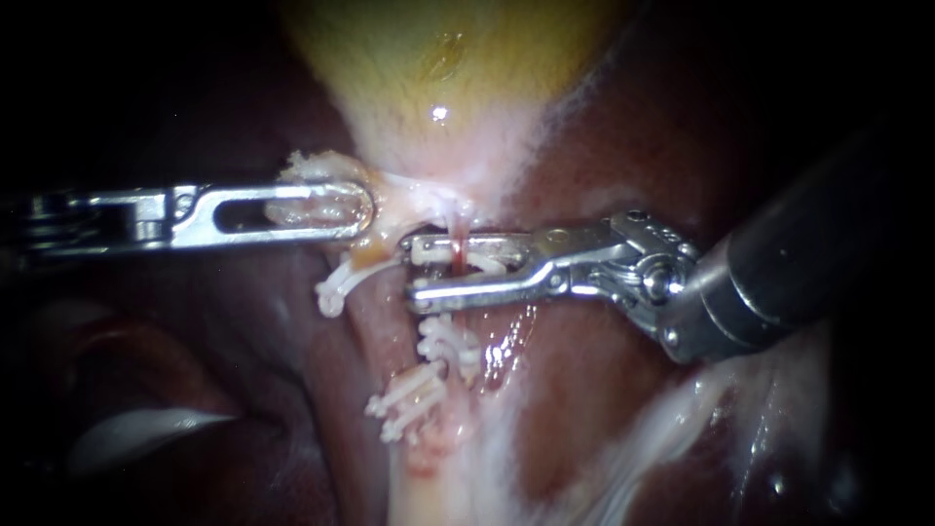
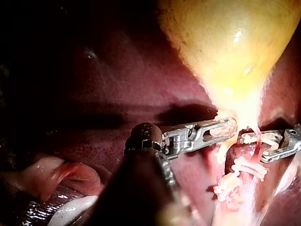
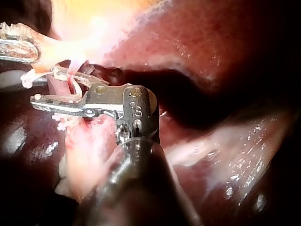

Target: Clipping third clip right tube

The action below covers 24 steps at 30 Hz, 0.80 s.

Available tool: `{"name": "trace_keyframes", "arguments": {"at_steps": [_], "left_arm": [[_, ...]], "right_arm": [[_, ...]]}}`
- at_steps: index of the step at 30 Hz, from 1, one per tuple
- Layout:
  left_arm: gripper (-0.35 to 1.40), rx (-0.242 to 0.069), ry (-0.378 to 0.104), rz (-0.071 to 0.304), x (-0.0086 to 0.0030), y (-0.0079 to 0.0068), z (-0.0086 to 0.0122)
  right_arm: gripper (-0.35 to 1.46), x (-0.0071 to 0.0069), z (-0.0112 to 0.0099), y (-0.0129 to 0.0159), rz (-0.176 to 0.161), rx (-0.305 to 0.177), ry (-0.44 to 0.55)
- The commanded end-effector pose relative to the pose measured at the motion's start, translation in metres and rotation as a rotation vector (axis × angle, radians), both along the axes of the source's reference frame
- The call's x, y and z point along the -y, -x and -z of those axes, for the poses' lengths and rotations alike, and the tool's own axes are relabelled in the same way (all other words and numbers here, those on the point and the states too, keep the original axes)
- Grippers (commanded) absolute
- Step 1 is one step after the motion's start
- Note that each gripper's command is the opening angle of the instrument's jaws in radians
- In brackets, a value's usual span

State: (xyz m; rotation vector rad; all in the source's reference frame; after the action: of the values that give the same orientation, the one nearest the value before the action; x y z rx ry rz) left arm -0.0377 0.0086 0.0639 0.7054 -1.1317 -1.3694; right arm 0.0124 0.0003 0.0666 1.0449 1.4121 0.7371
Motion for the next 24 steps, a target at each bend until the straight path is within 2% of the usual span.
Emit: {"name": "trace_keyframes", "arguments": {"at_steps": [1, 5, 9, 11, 14, 16, 18, 19, 21, 24], "left_arm": [[-0.35, 0.0, 0.0, 0.0, 0.0, 0.0, 0.0], [-0.35, 0.0, 0.0, 0.001, 0.0, 0.0, 0.0], [-0.35, 0.0, 0.0, 0.001, 0.0, 0.0, 0.0], [-0.35, -0.001, 0.0, 0.001, 0.0, 0.0, 0.0], [-0.35, -0.001, 0.0, 0.001, 0.0001, 0.0001, 0.0], [-0.35, -0.001, 0.001, 0.001, 0.0001, 0.0001, 0.0], [-0.35, -0.001, 0.001, 0.001, 0.0001, 0.0001, 0.0], [-0.35, -0.001, 0.001, 0.001, 0.0001, 0.0001, 0.0], [-0.35, -0.001, 0.001, 0.001, 0.0001, 0.0001, -0.0001], [-0.35, -0.001, 0.001, 0.001, 0.0001, 0.0001, -0.0001]], "right_arm": [[0.45, 0.0, 0.0, 0.0001, 0.0, 0.001, -0.001], [0.45, -0.0001, 0.0, 0.0001, 0.0, 0.001, -0.001], [0.36, -0.0001, -0.0001, 0.0001, -0.002, 0.002, -0.001], [0.23, -0.0001, -0.0002, 0.0002, -0.015, 0.008, -0.001], [-0.18, -0.0001, -0.0006, 0.0004, -0.022, 0.013, 0.0], [-0.35, -0.0002, -0.0008, 0.0007, -0.003, 0.006, 0.002], [-0.35, -0.0003, -0.001, 0.001, 0.019, 0.006, 0.006], [-0.35, -0.0002, -0.0011, 0.0011, 0.023, 0.038, 0.013], [-0.35, 0.0, -0.0013, 0.0012, 0.038, 0.064, 0.02], [-0.35, 0.0002, -0.0015, 0.0011, 0.042, 0.069, 0.023]]}}
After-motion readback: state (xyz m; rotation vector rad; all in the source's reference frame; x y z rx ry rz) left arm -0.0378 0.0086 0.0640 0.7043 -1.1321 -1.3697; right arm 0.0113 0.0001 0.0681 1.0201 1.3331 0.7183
